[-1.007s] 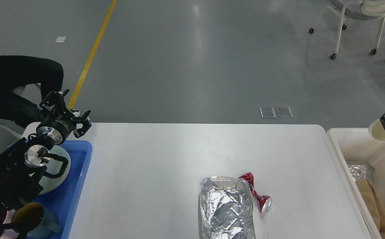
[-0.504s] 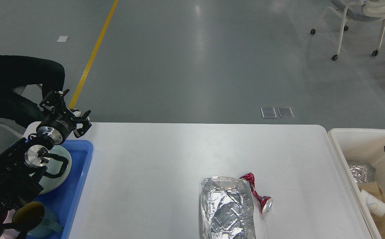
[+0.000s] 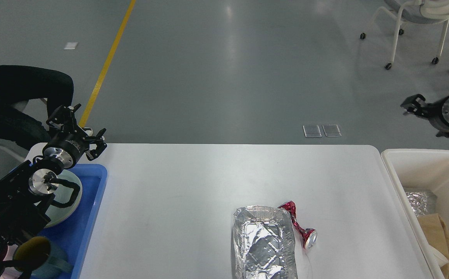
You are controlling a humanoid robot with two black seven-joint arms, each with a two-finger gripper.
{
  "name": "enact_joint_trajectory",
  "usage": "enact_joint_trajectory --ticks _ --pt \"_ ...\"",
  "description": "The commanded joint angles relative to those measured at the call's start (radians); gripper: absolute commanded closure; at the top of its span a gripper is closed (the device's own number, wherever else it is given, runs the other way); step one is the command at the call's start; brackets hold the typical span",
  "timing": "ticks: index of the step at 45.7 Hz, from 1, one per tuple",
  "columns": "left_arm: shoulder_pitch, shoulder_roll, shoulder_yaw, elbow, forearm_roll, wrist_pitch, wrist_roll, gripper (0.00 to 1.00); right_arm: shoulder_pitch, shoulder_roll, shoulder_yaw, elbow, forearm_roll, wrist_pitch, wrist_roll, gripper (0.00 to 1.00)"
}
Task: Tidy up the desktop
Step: 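Bring the right gripper back and lower it onto the foil package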
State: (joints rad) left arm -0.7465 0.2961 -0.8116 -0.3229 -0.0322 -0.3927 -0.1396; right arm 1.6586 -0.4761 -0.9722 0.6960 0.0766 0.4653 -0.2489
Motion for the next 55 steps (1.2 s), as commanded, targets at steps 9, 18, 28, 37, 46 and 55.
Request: enact_joint_trajectory --ticks 9,18,28,37,46,55 --pt "0.001 0.0 0.0 0.001 0.0 0.0 0.0 0.03 0.314 0.116 -0.017 0.188 -0.001 0.329 0.0 0.0" --pt "0.001 0.0 0.0 0.001 0.0 0.0 0.0 0.03 0.473 0.149 -0.013 0.256 0.002 0.495 0.0 0.0" --pt "0.001 0.0 0.0 0.001 0.0 0.0 0.0 0.03 0.711 0.131 -0.02 0.456 0.002 0.495 0.0 0.0" --pt "0.001 0.0 0.0 0.001 0.0 0.0 0.0 0.03 0.549 0.135 -0.017 0.468 0.002 0.495 0.0 0.0" --pt "0.001 0.0 0.0 0.001 0.0 0.0 0.0 0.03 0.207 0.186 0.029 0.454 0.002 0.495 -0.001 0.0" --pt "0.001 0.0 0.0 -0.001 0.0 0.0 0.0 0.03 -0.002 0.217 0.053 0.451 -0.012 0.36 -0.001 0.0"
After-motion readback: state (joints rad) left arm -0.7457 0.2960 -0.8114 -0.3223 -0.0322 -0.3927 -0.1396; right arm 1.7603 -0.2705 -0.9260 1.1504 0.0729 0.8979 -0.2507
